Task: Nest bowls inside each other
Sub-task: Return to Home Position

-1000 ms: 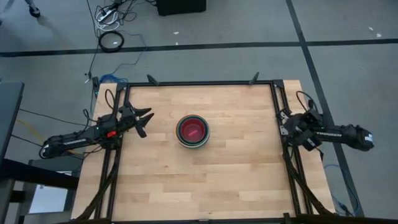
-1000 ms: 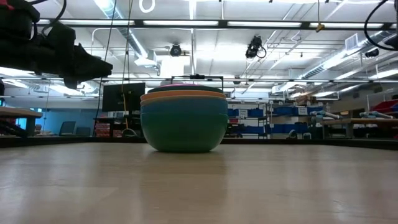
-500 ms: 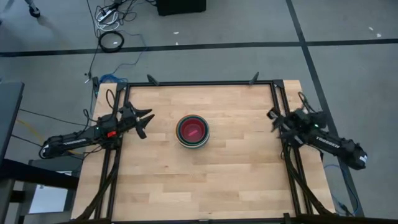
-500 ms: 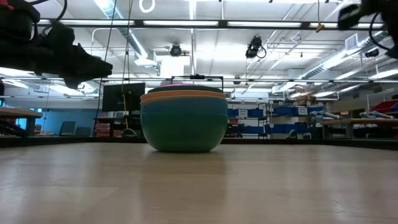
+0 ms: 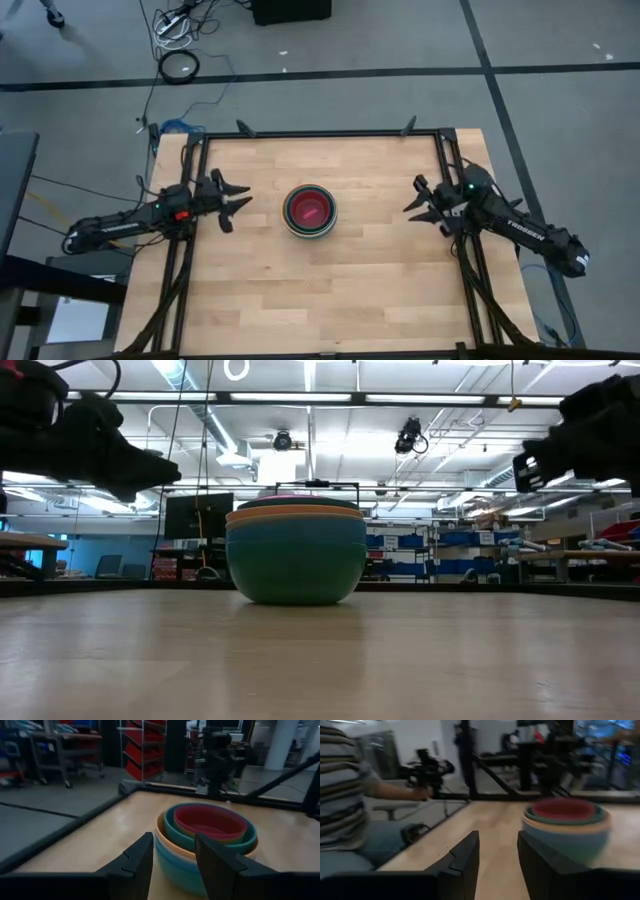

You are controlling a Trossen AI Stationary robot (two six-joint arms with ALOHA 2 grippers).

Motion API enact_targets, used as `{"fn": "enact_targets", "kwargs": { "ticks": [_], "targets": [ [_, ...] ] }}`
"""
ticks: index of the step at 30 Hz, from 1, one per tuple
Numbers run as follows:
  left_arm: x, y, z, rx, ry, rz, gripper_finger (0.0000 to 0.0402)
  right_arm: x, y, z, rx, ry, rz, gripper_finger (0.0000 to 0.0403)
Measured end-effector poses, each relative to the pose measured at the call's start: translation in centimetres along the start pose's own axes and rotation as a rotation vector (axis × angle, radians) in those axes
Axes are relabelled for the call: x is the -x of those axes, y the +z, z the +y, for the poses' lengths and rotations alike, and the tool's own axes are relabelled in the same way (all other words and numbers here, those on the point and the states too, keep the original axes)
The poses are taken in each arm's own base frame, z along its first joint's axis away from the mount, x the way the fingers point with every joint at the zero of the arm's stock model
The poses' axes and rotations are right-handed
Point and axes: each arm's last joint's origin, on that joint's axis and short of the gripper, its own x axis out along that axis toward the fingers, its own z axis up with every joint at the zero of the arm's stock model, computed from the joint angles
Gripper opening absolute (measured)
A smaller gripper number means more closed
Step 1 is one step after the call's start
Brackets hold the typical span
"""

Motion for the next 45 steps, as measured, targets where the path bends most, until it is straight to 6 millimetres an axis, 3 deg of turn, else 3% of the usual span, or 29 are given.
{"fn": "enact_targets", "kwargs": {
  "ticks": [5, 20, 45],
  "targets": [
    [-0.25, -0.36, -0.02, 0.048, -0.006, 0.045, 0.0152, 0.03, -0.69, -0.33, -0.037, -0.105, 0.040, 0.0126],
    [-0.48, 0.07, -0.06, 0.048, -0.007, 0.005, 0.0152, 0.03, -0.64, -0.34, -0.248, -0.113, 0.024, 0.0126],
    [-0.48, 0.12, -0.06, 0.048, -0.008, 0.001, 0.0152, 0.02, -0.63, -0.34, -0.248, -0.112, 0.023, 0.0126]
  ]
}}
